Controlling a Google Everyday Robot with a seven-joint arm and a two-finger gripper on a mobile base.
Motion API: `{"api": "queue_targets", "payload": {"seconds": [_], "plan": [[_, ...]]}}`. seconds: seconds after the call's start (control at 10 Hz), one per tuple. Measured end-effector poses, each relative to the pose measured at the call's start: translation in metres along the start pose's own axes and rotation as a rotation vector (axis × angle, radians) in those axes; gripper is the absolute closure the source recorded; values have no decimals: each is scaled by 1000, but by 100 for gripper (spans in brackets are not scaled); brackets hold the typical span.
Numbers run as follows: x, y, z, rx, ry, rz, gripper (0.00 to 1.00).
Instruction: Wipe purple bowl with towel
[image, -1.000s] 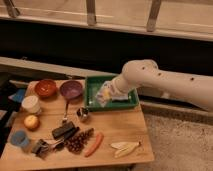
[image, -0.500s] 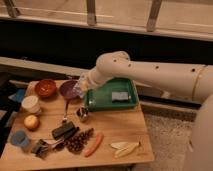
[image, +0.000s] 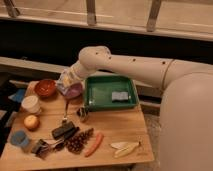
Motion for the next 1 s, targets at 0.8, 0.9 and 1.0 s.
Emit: {"api": "queue_targets", "payload": {"seconds": [0.8,0.9,1.0], "plan": [[-39,-27,57,116,23,-52,86],[-44,-35,72,112,29,-54,86],[-45,-43,82,119,38,-57,86]]}}
